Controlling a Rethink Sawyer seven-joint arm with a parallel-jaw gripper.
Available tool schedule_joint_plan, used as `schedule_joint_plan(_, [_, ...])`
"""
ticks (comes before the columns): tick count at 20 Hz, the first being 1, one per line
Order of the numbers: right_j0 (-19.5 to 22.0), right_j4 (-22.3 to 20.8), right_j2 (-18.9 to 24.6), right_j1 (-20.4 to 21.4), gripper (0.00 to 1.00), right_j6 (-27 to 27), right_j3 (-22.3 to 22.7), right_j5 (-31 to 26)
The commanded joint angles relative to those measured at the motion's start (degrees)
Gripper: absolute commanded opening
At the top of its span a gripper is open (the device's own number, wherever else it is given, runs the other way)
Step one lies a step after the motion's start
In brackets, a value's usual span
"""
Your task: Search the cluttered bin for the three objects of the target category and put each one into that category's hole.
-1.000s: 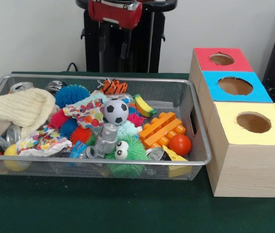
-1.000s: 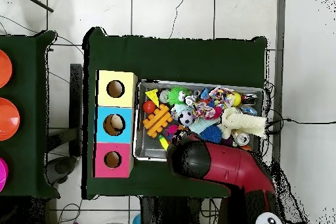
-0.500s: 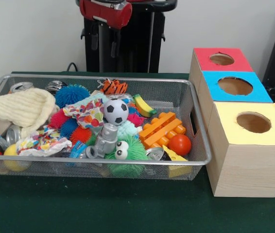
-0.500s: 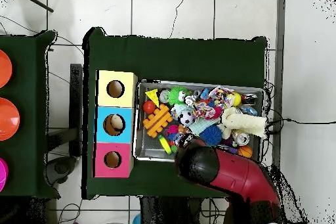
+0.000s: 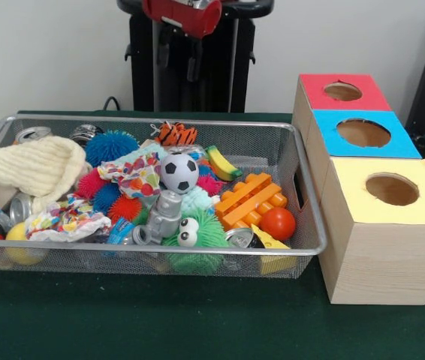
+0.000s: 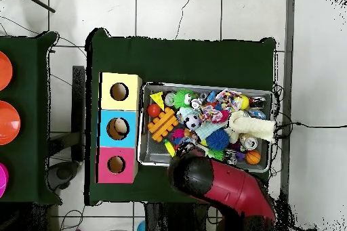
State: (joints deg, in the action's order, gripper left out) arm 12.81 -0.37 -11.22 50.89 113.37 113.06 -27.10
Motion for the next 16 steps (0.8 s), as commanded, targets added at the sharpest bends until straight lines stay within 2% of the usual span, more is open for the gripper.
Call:
schedule_joint_plan(1, [-2.8,4.8,-1.25,-2.39,1.0,18.47,4.93,4.47])
schedule_joint_plan(4, [-3.93,5.45,-1.74,-2.86,1.0,17.99,5.19,5.29])
schedule_joint_plan(10, [-0.93,5.46,0.72,-5.31,1.0,14.47,6.04,9.91])
schedule_joint_plan(16, [1.47,5.18,2.96,-8.62,1.0,13.84,7.37,16.87])
